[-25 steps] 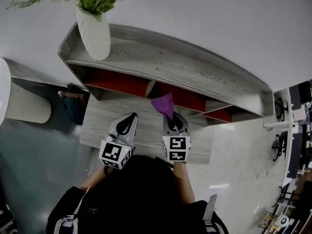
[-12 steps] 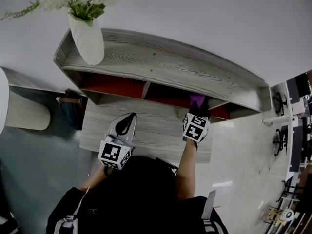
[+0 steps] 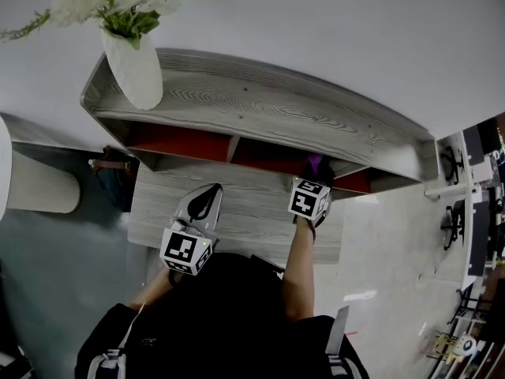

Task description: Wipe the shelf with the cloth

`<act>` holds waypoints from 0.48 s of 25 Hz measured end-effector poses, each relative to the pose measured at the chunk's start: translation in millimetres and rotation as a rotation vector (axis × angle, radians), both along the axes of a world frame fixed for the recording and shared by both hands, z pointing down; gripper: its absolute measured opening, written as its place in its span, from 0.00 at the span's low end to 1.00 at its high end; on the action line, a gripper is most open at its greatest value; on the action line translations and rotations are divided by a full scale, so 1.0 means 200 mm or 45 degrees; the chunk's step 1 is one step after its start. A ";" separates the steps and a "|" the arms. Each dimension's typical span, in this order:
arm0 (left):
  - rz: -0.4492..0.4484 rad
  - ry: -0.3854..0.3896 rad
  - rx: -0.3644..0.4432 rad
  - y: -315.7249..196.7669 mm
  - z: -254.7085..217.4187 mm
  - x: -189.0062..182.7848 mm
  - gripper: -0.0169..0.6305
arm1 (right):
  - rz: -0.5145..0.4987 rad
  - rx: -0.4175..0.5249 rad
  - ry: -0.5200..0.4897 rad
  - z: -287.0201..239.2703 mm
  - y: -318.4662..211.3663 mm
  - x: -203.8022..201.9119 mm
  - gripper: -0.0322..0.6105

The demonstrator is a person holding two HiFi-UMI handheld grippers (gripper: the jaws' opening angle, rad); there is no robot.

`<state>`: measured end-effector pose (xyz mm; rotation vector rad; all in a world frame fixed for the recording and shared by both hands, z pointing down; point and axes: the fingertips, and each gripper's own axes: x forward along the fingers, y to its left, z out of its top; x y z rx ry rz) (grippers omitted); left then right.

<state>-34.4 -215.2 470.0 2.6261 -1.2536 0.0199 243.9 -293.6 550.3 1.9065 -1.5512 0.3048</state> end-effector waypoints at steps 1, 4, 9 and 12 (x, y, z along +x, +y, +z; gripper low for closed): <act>0.001 0.006 -0.006 0.00 0.00 0.00 0.03 | -0.006 -0.007 0.012 0.00 -0.01 0.00 0.17; 0.002 0.011 -0.003 -0.01 -0.01 0.00 0.03 | -0.018 -0.034 0.030 0.01 -0.03 -0.01 0.17; -0.003 0.015 -0.008 -0.01 -0.01 -0.01 0.03 | -0.040 -0.075 0.055 0.02 -0.08 -0.02 0.17; -0.005 0.016 -0.005 -0.01 -0.01 -0.01 0.03 | -0.052 -0.084 0.057 0.02 -0.10 -0.03 0.17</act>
